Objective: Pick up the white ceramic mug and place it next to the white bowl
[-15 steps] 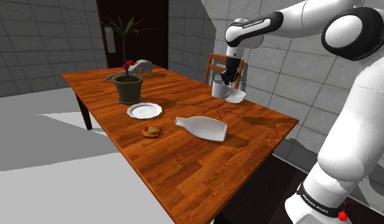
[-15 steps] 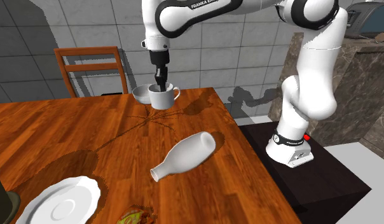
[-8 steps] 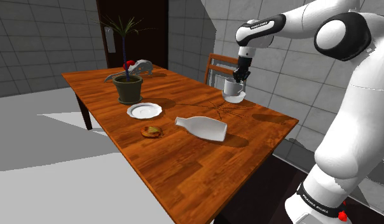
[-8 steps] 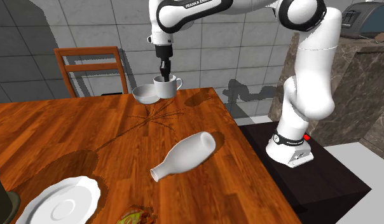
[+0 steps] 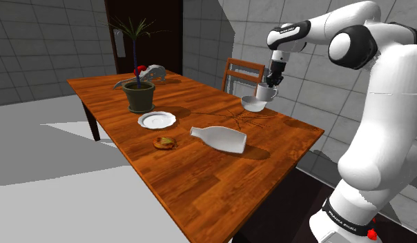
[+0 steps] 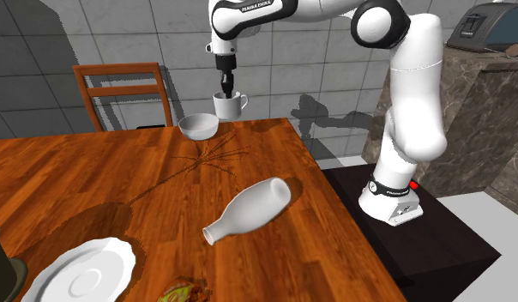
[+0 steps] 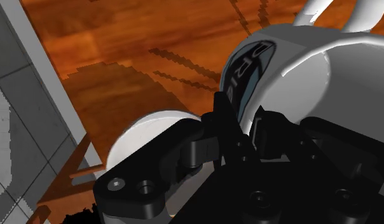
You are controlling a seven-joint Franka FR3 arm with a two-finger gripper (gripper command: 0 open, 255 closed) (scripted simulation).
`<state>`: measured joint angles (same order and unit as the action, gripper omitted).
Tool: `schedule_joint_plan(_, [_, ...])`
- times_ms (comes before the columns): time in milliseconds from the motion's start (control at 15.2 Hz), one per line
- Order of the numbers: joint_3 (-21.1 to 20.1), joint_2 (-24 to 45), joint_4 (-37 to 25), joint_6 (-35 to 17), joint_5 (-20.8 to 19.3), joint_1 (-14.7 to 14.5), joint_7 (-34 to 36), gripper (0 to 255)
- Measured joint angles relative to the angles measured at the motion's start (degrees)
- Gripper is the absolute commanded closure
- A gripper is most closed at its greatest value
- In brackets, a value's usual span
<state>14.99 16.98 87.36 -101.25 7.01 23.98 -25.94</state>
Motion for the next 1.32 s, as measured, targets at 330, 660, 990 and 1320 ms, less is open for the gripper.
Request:
schedule_joint_plan(330, [1.49,6.73,-9.62,3.52,1.87,5.02,-5.8,255])
schedule_joint_plan(660, [2.25,15.03,-22.64,8.68,4.02,10.9,-10.67,255])
schedule_joint_plan(990, [2.26,19.42,-27.15,9.02,5.01,13.53,-12.71,255])
schedule_joint_plan(1320, [2.26,18.8,-22.39,4.93,4.97,12.89,-13.07,255])
